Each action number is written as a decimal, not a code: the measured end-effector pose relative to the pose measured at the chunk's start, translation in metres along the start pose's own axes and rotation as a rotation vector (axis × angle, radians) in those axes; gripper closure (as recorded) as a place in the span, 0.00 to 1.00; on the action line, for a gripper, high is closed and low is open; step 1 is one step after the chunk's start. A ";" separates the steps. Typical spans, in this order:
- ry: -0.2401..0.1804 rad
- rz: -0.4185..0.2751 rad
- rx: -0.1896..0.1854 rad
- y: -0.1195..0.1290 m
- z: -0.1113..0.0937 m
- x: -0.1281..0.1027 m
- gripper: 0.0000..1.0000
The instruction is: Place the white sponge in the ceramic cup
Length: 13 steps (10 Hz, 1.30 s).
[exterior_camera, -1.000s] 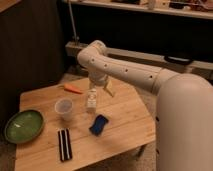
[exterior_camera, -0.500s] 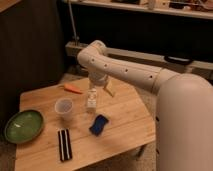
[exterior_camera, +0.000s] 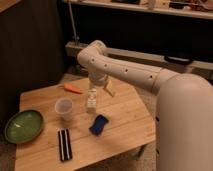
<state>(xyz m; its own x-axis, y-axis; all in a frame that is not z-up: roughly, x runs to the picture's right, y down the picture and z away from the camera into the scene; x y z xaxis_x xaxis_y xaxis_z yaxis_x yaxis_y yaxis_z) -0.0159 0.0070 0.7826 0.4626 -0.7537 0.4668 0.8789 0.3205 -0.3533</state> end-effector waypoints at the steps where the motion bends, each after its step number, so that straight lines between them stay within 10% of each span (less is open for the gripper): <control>1: 0.000 0.000 0.000 0.000 0.000 0.000 0.20; 13: -0.041 0.048 0.013 0.011 -0.013 -0.027 0.20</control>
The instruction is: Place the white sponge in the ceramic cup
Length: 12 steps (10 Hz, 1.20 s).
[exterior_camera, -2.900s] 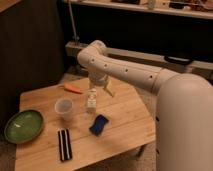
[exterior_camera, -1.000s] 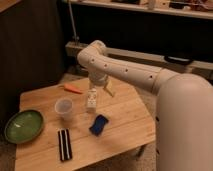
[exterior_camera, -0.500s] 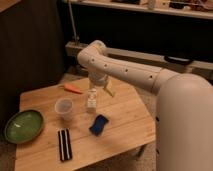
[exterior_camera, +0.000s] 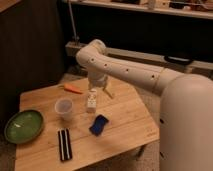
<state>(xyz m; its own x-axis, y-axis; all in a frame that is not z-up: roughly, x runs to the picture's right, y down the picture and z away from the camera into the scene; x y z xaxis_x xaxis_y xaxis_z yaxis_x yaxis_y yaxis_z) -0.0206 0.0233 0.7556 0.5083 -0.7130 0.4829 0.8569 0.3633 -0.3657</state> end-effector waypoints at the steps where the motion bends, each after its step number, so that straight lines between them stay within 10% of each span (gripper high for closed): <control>1: -0.025 0.010 0.020 0.007 0.000 -0.016 0.20; 6: -0.018 -0.031 0.094 0.049 0.059 -0.065 0.20; 10: -0.036 -0.119 0.289 0.044 0.090 -0.049 0.20; 12: -0.086 -0.142 0.183 0.024 0.099 -0.044 0.20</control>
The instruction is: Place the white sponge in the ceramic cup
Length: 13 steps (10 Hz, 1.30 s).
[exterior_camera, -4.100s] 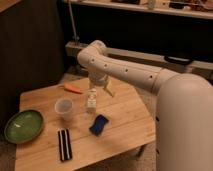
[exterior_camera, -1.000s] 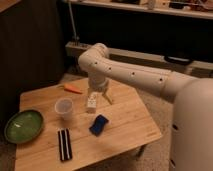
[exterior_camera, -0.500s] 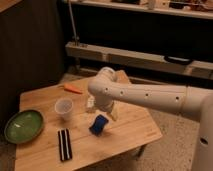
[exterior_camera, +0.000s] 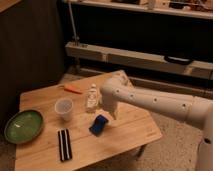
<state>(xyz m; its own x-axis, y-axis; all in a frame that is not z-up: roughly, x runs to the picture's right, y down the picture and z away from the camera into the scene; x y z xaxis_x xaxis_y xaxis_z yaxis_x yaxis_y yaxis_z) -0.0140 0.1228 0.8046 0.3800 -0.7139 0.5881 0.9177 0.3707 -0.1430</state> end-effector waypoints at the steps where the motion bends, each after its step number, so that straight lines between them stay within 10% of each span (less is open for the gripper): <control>1: -0.024 0.002 -0.088 -0.006 0.008 0.000 0.20; 3: -0.071 0.016 -0.258 -0.010 0.020 -0.016 0.20; 4: -0.079 0.030 -0.275 -0.006 0.020 -0.023 0.20; 6: -0.080 0.090 -0.225 0.021 0.013 -0.037 0.20; 9: -0.045 0.145 -0.045 0.056 0.005 -0.039 0.20; 13: -0.050 0.127 -0.033 0.033 0.019 -0.024 0.20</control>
<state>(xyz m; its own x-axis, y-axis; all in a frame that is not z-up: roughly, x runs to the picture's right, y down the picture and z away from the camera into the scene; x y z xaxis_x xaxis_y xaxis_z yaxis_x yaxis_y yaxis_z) 0.0047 0.1629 0.8007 0.4882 -0.6318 0.6021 0.8660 0.4361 -0.2446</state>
